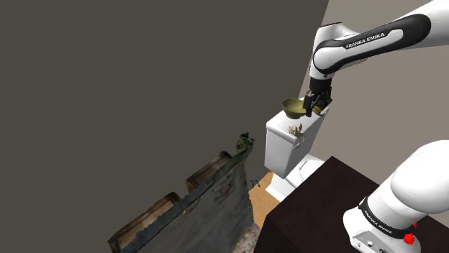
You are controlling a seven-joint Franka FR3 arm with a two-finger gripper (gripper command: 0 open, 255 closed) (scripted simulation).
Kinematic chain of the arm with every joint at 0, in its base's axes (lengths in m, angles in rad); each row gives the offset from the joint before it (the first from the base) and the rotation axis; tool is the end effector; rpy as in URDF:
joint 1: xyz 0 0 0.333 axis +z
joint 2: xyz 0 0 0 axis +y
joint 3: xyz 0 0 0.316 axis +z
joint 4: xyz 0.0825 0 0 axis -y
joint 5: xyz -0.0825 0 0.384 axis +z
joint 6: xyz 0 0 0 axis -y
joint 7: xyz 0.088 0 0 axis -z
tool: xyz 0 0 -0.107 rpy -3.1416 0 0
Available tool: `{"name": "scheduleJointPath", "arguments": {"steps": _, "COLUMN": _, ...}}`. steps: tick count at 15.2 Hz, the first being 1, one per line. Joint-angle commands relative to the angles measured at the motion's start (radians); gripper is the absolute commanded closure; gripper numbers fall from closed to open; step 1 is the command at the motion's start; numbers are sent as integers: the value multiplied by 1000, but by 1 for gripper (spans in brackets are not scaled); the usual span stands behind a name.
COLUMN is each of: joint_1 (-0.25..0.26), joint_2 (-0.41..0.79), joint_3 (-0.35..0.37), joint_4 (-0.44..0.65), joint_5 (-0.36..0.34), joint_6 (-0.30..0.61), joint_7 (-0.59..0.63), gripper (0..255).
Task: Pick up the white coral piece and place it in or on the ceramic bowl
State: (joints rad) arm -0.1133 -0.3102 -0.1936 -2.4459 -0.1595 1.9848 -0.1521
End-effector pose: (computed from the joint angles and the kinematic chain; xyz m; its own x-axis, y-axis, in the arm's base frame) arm 0.3996 -0.1373 0.4019 0.9838 -0.0689 -0.1656 -0.0612 -0.9968 0.0510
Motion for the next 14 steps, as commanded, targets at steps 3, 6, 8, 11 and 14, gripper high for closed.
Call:
{"name": "scheduleJointPath", "arguments": {"steps": 3, "joint_1": -14, "joint_2": 146, "joint_3": -41, "joint_4": 46, "joint_5": 2, "joint_6": 105, "joint_7": -59, "gripper": 0}}
{"name": "scheduleJointPath", "arguments": {"steps": 6, "joint_1": -27, "joint_2": 260, "joint_3": -67, "joint_4": 95, "joint_5": 16, "joint_6": 172, "joint_7": -109, "gripper": 0}}
{"name": "scheduleJointPath", "arguments": {"steps": 8, "joint_1": -37, "joint_2": 338, "joint_3": -79, "joint_4": 134, "joint_5": 32, "joint_6": 212, "joint_7": -144, "gripper": 0}}
{"name": "scheduleJointPath", "arguments": {"steps": 11, "joint_1": -57, "joint_2": 456, "joint_3": -90, "joint_4": 202, "joint_5": 63, "joint_6": 262, "joint_7": -197, "gripper": 0}}
{"name": "scheduleJointPath", "arguments": {"steps": 14, "joint_1": -83, "joint_2": 574, "joint_3": -92, "joint_4": 282, "joint_5": 98, "joint_6": 300, "joint_7": -249, "gripper": 0}}
